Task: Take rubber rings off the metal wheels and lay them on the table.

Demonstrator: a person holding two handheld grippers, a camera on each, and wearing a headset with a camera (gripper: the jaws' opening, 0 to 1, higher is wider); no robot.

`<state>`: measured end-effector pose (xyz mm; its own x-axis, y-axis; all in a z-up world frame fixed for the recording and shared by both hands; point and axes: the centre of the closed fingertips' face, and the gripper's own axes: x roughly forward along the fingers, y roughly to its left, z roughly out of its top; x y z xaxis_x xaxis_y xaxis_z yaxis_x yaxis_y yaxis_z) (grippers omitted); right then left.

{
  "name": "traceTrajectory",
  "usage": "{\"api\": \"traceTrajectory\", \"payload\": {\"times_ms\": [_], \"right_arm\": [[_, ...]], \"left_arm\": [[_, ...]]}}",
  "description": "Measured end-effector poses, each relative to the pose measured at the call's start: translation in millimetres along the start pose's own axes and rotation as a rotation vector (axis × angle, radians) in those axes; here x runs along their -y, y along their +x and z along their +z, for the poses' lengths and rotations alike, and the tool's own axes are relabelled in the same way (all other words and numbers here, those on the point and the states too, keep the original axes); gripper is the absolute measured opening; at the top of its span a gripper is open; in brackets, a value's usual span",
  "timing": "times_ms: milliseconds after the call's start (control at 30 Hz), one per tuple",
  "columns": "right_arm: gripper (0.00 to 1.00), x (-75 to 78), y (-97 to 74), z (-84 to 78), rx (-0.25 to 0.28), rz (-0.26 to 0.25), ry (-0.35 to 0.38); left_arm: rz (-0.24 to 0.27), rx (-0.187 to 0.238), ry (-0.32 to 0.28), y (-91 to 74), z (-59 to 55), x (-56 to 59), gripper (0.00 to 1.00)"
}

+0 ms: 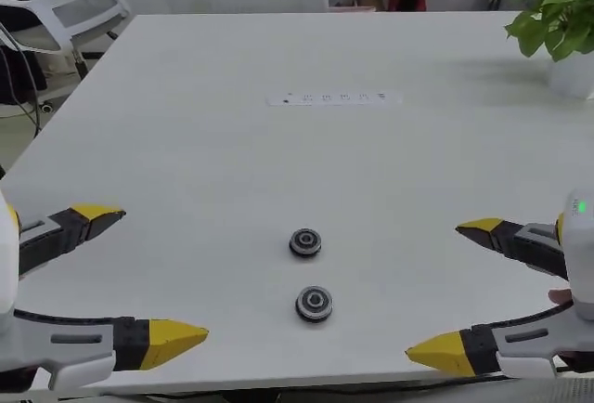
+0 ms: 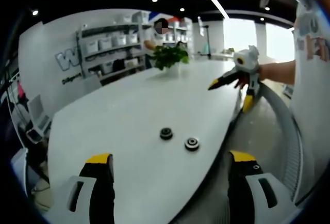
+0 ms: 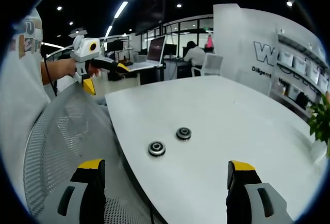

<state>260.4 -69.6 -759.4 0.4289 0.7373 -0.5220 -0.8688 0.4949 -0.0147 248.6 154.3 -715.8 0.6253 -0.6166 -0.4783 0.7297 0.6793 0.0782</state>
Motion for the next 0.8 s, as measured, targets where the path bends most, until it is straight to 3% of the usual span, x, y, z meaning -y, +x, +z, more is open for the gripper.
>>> {"api": "traceTrajectory", "payload": {"times_ms": [800], "right_arm": [[0.92, 1.9, 7.6, 1.0, 0.005, 0.031, 0.002]], "left_arm": [[-0.022, 0.012, 0.012, 11.2, 5.0, -0.8, 0.90]]}}
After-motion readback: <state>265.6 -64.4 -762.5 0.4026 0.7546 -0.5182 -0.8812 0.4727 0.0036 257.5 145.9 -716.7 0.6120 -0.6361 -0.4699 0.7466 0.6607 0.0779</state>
